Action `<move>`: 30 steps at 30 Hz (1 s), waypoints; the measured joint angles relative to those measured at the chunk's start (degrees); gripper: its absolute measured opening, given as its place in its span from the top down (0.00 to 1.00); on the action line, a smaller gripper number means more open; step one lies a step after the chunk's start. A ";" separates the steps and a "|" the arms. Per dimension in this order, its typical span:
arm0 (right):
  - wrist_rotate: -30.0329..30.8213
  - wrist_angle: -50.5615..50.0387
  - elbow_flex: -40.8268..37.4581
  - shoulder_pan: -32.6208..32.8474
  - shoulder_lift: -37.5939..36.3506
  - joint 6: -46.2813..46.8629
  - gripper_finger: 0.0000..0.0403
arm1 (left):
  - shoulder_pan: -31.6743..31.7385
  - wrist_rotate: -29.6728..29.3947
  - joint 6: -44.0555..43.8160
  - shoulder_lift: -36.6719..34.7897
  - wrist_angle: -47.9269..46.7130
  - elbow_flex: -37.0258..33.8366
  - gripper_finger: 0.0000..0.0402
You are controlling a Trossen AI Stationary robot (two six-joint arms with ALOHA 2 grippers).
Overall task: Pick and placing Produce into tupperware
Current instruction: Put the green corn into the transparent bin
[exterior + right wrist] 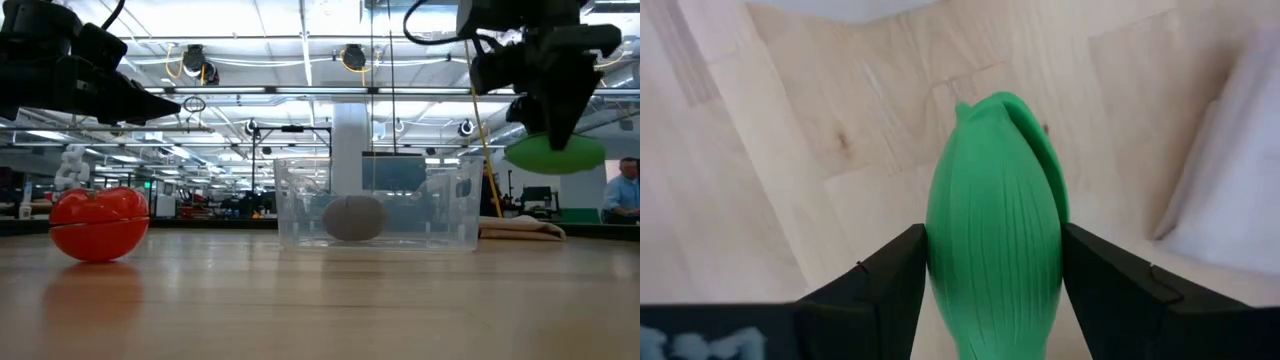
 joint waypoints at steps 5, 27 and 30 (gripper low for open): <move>-0.02 -2.53 3.83 -1.30 0.00 -1.34 0.49 | 0.00 0.00 0.00 0.00 0.00 0.00 0.96; -0.49 -9.69 13.47 -1.84 5.46 -5.31 0.49 | 0.00 0.02 0.09 0.00 0.00 0.00 0.96; -0.52 -10.23 14.43 -2.42 5.44 -5.55 0.49 | 0.00 0.02 0.09 0.00 0.00 0.00 0.96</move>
